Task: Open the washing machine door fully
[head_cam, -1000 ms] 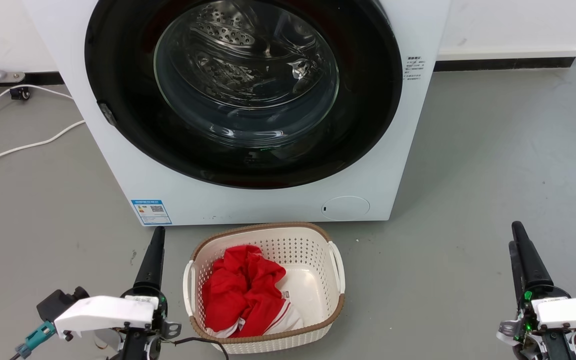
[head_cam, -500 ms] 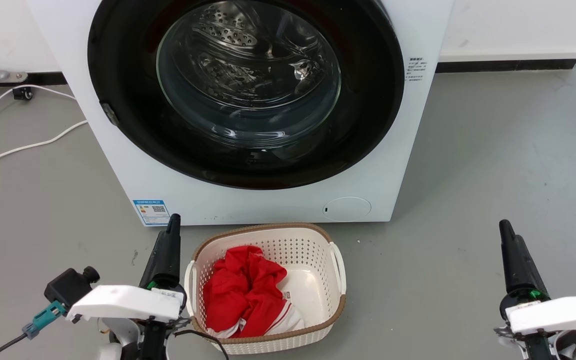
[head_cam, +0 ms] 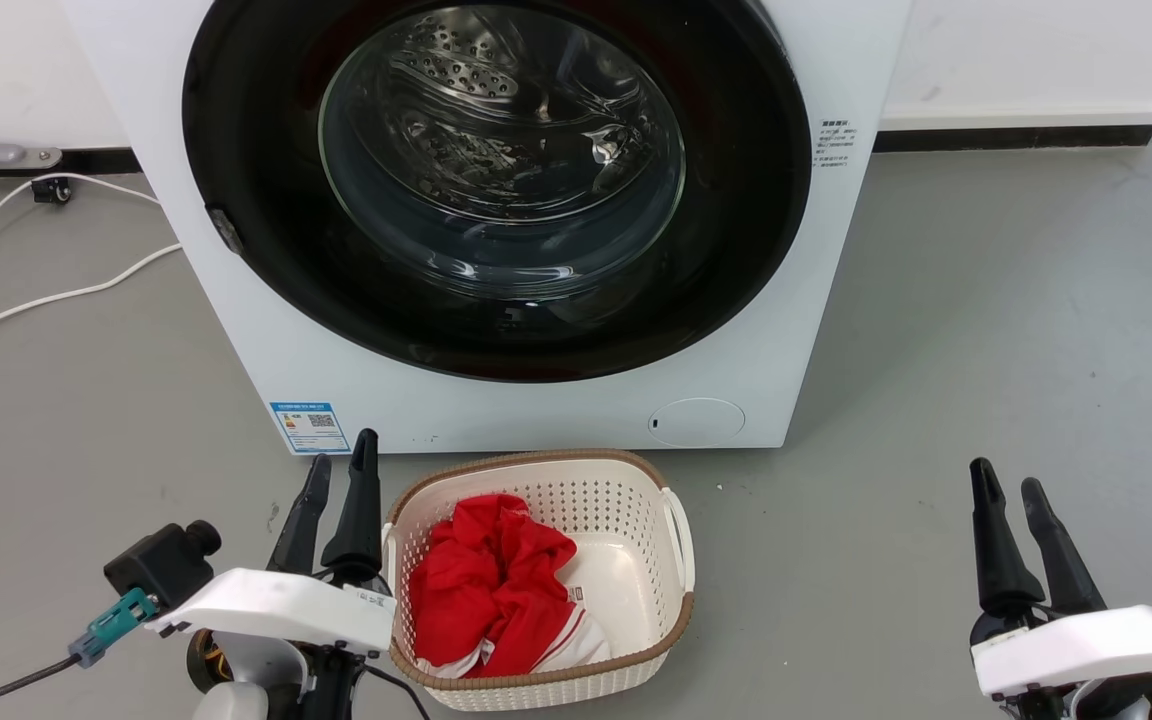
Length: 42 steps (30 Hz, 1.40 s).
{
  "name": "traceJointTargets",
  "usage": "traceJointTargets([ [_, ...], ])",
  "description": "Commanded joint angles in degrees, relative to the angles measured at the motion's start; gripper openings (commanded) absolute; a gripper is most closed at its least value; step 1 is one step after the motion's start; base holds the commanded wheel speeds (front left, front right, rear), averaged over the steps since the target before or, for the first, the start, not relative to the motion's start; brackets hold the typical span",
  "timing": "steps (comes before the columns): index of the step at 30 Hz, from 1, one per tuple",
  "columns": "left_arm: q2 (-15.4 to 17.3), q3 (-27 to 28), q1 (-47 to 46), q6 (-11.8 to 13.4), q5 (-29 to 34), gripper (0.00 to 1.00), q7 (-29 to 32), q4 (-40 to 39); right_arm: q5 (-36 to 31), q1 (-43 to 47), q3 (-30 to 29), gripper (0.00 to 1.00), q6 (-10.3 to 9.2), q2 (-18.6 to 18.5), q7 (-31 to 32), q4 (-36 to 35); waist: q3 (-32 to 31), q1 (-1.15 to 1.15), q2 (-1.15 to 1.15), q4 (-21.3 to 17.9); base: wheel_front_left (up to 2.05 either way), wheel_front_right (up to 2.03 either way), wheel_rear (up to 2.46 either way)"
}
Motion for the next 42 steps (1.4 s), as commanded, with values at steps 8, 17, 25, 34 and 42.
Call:
traceJointTargets([
  [8, 0.1, -0.9, -0.1, 0.5, 9.3, 1.00, -1.8, 0.2, -10.0, -0.1, 1.2, 1.00, 0.00, 0.0, -1.9, -1.0, 0.0, 0.00, 0.00, 0.2, 0.00, 0.00, 0.00],
  [17, 0.1, -1.3, -0.1, 1.1, 16.0, 1.00, -3.3, 0.9, -17.0, 0.3, 2.2, 1.00, 0.00, 0.0, -3.4, -0.8, 0.0, 0.00, 0.00, 0.1, 0.00, 0.00, 0.00],
  [25, 0.2, -1.6, -0.3, 1.5, 21.2, 1.00, -4.4, 1.4, -22.8, 0.7, 2.2, 1.00, 0.00, 0.0, -4.4, -0.7, 0.0, 0.00, 0.00, 0.3, 0.00, 0.00, 0.00],
  [34, 0.1, -1.9, -0.1, 1.7, 25.8, 1.00, -5.5, 1.5, -27.3, 0.9, 2.5, 1.00, 0.00, 0.1, -5.0, -1.0, 0.0, 0.00, 0.00, 0.4, 0.00, 0.00, 0.00],
  [42, 0.1, -2.4, 0.0, 1.6, 30.1, 1.00, -6.6, 1.5, -31.2, 1.2, 2.8, 1.00, 0.00, 0.1, -6.2, -1.3, 0.0, 0.00, 0.00, 0.6, 0.00, 0.00, 0.00],
])
